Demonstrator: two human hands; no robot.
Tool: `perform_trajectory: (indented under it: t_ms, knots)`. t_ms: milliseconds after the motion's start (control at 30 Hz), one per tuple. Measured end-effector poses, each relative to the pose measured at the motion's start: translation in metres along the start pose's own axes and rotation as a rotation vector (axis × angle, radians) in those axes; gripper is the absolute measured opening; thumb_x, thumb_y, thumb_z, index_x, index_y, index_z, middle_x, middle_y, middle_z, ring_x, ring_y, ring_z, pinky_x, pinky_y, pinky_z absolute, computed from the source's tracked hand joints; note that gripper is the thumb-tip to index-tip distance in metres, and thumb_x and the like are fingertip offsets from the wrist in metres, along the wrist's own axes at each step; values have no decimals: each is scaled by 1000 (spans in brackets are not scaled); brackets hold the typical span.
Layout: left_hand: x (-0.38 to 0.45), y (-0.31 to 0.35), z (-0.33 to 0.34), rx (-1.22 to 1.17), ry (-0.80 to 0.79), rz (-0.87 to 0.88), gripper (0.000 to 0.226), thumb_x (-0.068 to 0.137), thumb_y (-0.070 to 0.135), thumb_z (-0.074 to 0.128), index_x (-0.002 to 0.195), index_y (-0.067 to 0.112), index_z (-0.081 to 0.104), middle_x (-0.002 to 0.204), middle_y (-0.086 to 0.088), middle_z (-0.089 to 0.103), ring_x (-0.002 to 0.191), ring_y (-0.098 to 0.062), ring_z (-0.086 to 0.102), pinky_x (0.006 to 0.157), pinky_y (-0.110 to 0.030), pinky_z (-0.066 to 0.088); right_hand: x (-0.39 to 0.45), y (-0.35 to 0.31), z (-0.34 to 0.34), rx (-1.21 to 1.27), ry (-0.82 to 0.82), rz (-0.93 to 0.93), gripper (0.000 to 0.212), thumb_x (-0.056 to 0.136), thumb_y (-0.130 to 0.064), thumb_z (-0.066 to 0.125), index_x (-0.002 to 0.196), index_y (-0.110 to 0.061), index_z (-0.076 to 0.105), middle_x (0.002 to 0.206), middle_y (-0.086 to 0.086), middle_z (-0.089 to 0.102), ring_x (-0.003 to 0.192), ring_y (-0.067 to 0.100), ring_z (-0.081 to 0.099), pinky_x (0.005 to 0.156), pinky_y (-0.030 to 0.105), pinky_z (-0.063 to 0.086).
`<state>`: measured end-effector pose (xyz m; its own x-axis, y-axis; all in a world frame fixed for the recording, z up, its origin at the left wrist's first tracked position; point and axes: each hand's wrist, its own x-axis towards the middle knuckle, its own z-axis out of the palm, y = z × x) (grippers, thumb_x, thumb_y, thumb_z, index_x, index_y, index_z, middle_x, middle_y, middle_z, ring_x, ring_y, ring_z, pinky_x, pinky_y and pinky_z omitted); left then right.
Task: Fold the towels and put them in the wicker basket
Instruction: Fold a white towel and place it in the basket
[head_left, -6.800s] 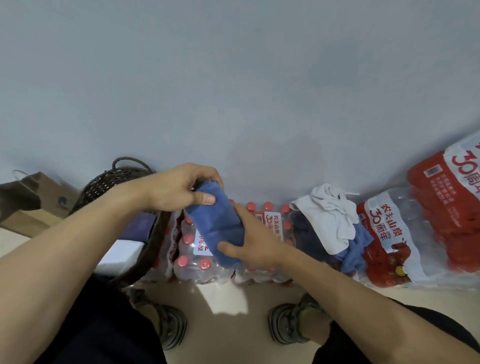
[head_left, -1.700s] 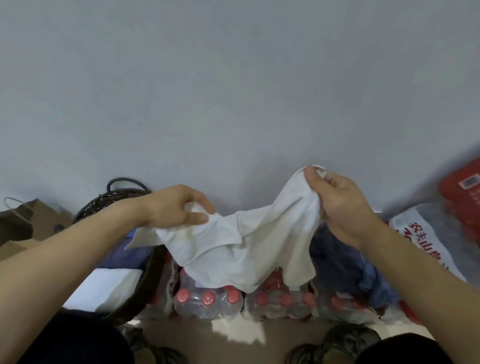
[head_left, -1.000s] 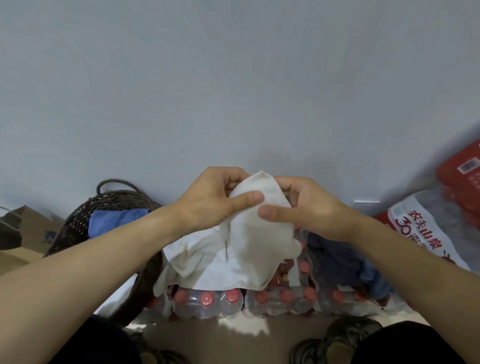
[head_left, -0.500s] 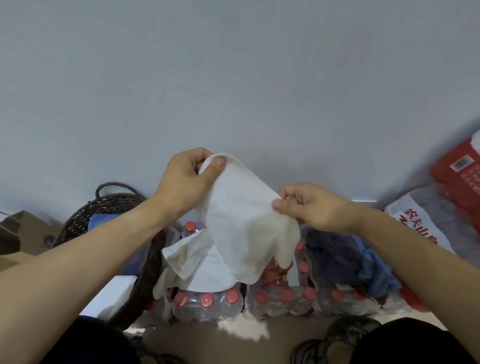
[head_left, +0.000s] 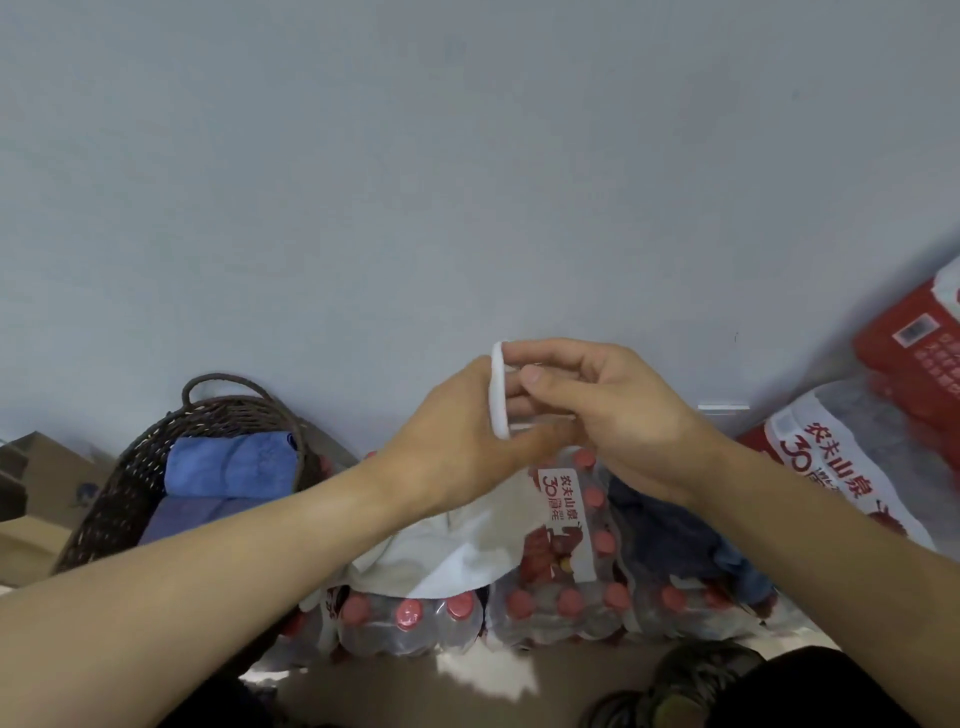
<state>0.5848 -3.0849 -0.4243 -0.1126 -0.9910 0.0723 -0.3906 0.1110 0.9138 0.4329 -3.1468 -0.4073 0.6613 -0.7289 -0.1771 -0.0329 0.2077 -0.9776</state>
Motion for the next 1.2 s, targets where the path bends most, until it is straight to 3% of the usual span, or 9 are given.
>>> perform_trajectory:
  t_ms: [167, 267, 400, 533, 667, 767, 867, 1033, 1200]
  knots:
    - [7, -7, -10, 2, 114, -79, 11, 91, 33, 65, 94, 23, 67, 81, 11, 70, 72, 0, 64, 67, -17, 47, 1, 1, -6, -327, 159, -172, 22, 92, -11, 67, 112, -17, 67, 96, 1, 73, 84, 23, 73, 69, 33, 58]
    - [8, -4, -13, -11, 46, -83, 14, 97, 26, 59, 85, 22, 66, 68, 13, 61, 61, -2, 53, 60, -16, 41, 3, 4, -14, -540, 247, -301, 45, 79, -29, 79, 120, -32, 61, 108, -9, 62, 95, 9, 65, 72, 25, 53]
    - [6, 4, -22, -154, -46, -91, 16, 97, 23, 57, 96, 11, 69, 81, -6, 71, 70, -11, 64, 63, -21, 50, 3, 6, -20, -658, -174, -193, 69, 70, -43, 86, 131, -35, 53, 130, -11, 56, 122, 8, 55, 97, 33, 50]
    - [5, 6, -30, -203, -71, -85, 23, 96, 24, 58, 91, 3, 67, 78, -11, 67, 68, -16, 62, 59, -25, 50, 4, 19, -21, -505, -294, -71, 38, 76, -19, 85, 109, -18, 67, 104, -1, 74, 95, 15, 71, 77, 27, 57]
    - [6, -6, -46, -30, -56, -85, 18, 96, 23, 59, 89, 8, 67, 78, 0, 67, 70, -10, 62, 64, -24, 51, 12, 31, -23, -510, -268, -35, 11, 87, -25, 74, 97, -23, 71, 96, -6, 75, 87, 10, 72, 70, 21, 54]
    - [4, -18, -58, 110, -53, -127, 22, 89, 43, 63, 98, 23, 67, 89, 6, 71, 79, -5, 66, 71, -21, 53, 18, 31, -26, -536, -255, -26, 21, 89, -35, 68, 97, -16, 69, 92, 1, 73, 81, 13, 70, 67, 24, 55]
    - [-3, -30, -69, 345, -326, -273, 38, 71, 62, 73, 94, 33, 65, 87, 14, 71, 77, 1, 66, 66, -16, 51, 22, 26, -29, -547, -203, -26, 17, 87, -40, 67, 83, -23, 69, 73, -8, 68, 65, 5, 63, 56, 18, 48]
    - [-11, -56, -80, 543, -490, -416, 29, 77, 46, 79, 73, 21, 66, 63, 11, 66, 57, -3, 60, 55, -14, 46, 34, 24, -31, -705, -222, 101, 56, 71, -74, 67, 80, -19, 69, 64, -7, 60, 55, 3, 55, 51, 17, 41]
    - [-21, -76, -98, 512, -399, -517, 26, 82, 46, 74, 86, 20, 70, 81, 6, 73, 76, -12, 68, 71, -23, 53, 50, 56, -25, -985, -232, 226, 36, 66, -46, 87, 73, -17, 67, 59, -5, 66, 50, 10, 59, 46, 23, 44]
